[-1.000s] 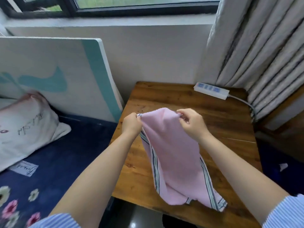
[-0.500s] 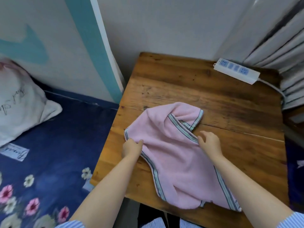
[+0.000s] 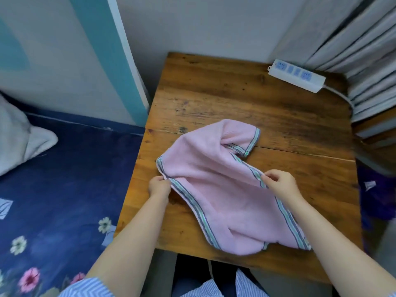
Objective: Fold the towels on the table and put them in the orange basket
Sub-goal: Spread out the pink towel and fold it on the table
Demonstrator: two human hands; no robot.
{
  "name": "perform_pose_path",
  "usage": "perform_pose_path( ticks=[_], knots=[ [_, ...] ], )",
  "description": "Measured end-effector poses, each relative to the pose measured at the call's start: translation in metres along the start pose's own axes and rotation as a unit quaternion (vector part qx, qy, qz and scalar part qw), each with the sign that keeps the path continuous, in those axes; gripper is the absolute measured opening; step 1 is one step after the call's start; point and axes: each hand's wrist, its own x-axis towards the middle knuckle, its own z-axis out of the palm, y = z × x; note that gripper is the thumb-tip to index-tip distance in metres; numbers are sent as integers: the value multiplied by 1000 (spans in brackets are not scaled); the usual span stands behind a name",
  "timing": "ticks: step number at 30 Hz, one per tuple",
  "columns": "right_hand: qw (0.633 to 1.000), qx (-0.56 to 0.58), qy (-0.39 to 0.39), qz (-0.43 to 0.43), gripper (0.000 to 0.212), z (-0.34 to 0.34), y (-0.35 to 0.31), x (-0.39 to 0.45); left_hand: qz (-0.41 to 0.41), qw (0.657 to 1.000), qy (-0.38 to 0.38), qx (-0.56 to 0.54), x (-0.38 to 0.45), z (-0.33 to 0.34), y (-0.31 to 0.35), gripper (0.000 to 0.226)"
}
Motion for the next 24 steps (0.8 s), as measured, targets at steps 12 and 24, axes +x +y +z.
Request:
perform_pose_path(
  ticks=[12, 24],
  knots=[
    [987, -98, -61, 114, 30, 31, 9, -13, 30, 968, -95, 231, -17, -27, -36, 28],
    [971, -119, -202, 52, 31, 43, -3, -31, 64, 956, -62, 278, -25, -35, -19, 45]
  ],
)
